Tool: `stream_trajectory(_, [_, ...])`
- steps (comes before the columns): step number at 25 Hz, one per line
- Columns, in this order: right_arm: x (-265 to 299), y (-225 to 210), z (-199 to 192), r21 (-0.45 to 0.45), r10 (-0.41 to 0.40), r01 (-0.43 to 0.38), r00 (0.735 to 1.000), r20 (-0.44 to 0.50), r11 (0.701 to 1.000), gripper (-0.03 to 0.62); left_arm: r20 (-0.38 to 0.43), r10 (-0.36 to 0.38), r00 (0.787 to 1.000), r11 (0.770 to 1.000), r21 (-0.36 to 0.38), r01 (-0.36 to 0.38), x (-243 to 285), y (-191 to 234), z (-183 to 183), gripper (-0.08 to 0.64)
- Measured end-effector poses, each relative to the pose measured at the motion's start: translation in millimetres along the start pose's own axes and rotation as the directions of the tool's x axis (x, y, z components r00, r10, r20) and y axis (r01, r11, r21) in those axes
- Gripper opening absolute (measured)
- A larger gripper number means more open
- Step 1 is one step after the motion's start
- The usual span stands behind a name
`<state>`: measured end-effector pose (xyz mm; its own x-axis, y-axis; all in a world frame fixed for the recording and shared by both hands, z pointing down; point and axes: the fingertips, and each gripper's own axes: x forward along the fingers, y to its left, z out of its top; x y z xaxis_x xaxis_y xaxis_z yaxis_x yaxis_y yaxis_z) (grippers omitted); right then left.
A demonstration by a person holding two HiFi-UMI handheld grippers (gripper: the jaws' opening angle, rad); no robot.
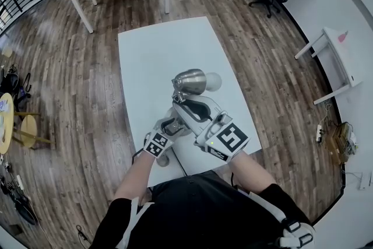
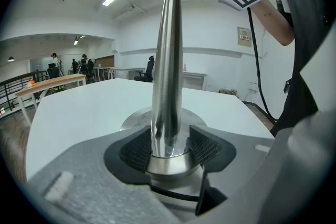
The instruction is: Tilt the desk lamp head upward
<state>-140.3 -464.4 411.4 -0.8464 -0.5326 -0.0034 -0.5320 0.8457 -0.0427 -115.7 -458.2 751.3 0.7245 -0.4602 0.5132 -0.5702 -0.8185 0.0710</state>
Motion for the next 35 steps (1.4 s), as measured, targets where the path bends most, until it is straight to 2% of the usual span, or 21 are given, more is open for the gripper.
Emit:
stream_trajectory(6, [1, 0, 1, 0.019, 0.005, -0.005, 1.0, 0.007, 1.0, 0.029, 0.007, -0.003, 1.0, 1.0, 0.001, 0.003, 0, 1, 2, 0.235])
stream_trajectory(14, [13, 8, -3, -0.037, 0.003, -0.005, 0.999, -0.048, 0.999, 0.028, 0.007, 0.006, 1.0, 1.0, -0.004, -0.006, -2, 6, 2, 0.235])
stream_trajectory(21, [3, 8, -15, -0.04, -0.047, 0.044, 0.996, -0.081, 0.998, 0.034, 0.0, 0.017, 1.0, 1.0, -0.011, -0.017, -1, 3, 3, 0.233])
stream_trajectory(24, [-5, 5, -14, -0.029, -0.052, 0.05, 0.997, -0.062, 0.998, 0.058, 0.004, 0.026, 1.0, 1.0, -0.012, -0.026, -2, 4, 4, 0.233])
stream_trajectory(27, [-14, -6, -10, -0.008, -0.094, 0.093, 0.995, -0.04, 0.996, 0.046, 0.002, 0.033, 0.999, 0.999, -0.014, -0.033, -3, 13, 7, 0.235])
stream_trajectory(31, [-40, -24, -8, 0.067, -0.152, 0.153, 0.988, -0.012, 0.986, 0.032, -0.032, 0.043, 0.999, 0.996, -0.072, -0.045, -2, 14, 10, 0.236])
stream_trajectory(35, [-68, -30, 0, 0.069, -0.183, 0.181, 0.983, 0.021, 0.981, 0.019, 0.037, 0.119, 0.992, 0.984, -0.141, -0.112, -20, 19, 23, 0.23])
